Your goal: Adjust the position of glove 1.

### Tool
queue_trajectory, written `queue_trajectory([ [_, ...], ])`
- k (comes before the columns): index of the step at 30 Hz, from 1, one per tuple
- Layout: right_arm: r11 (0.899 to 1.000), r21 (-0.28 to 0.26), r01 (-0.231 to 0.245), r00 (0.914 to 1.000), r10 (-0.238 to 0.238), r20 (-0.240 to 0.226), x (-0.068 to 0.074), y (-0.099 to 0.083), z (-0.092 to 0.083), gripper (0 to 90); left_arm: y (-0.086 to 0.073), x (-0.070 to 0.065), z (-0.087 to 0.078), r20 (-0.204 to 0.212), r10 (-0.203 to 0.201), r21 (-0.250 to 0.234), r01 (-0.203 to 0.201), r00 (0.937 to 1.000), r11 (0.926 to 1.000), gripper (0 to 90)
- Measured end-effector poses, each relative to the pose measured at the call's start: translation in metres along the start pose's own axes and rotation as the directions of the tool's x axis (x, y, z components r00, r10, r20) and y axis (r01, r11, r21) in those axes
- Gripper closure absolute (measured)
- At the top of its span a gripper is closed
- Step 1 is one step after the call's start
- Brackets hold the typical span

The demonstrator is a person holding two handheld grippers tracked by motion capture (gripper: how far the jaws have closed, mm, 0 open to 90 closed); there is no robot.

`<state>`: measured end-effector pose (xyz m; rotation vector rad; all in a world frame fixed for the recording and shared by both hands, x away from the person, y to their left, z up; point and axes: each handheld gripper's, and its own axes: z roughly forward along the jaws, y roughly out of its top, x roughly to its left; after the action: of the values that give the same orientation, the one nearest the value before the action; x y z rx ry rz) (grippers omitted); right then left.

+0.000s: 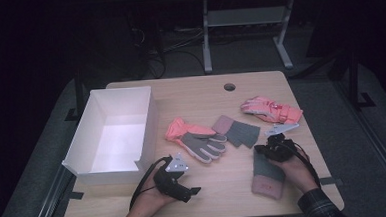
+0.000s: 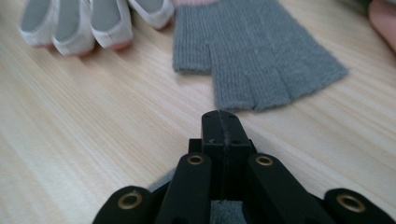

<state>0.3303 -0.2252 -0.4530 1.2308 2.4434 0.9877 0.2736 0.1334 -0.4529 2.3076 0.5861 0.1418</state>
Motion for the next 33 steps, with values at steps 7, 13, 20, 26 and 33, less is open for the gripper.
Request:
queue_trajectory([
  [7, 0.999, 0.042, 0.021, 0.9998, -0.021, -0.006, 0.006, -0.002, 0.008, 90.0, 0.0, -0.001, 0.0, 0.003, -0.008, -0.008, 0.008, 1.0, 0.9999, 13.7],
  [13, 0.997, 0.044, 0.057, 0.9978, -0.056, -0.036, 0.022, 0.001, 0.012, 90.0, 0.0, -0.001, 0.0, 0.004, -0.016, -0.007, 0.016, 0.9999, 0.9998, 13.7],
  [20, 0.993, 0.042, 0.111, 0.9909, -0.107, -0.082, 0.042, 0.005, 0.018, 90.0, 0.0, 0.0, 0.0, 0.003, -0.012, 0.0, 0.012, 0.9999, 0.9999, 13.7],
  [26, 0.985, 0.038, 0.169, 0.978, -0.163, -0.13, 0.065, 0.01, 0.025, 90.0, 0.0, 0.0, -0.001, 0.001, -0.009, 0.002, 0.009, 1.0, 1.0, 13.7],
  [33, 0.971, 0.031, 0.237, 0.9563, -0.228, -0.183, 0.091, 0.015, 0.033, 90.0, -0.001, 0.0, -0.001, 0.003, -0.012, -0.002, 0.012, 0.9999, 0.9999, 13.7],
])
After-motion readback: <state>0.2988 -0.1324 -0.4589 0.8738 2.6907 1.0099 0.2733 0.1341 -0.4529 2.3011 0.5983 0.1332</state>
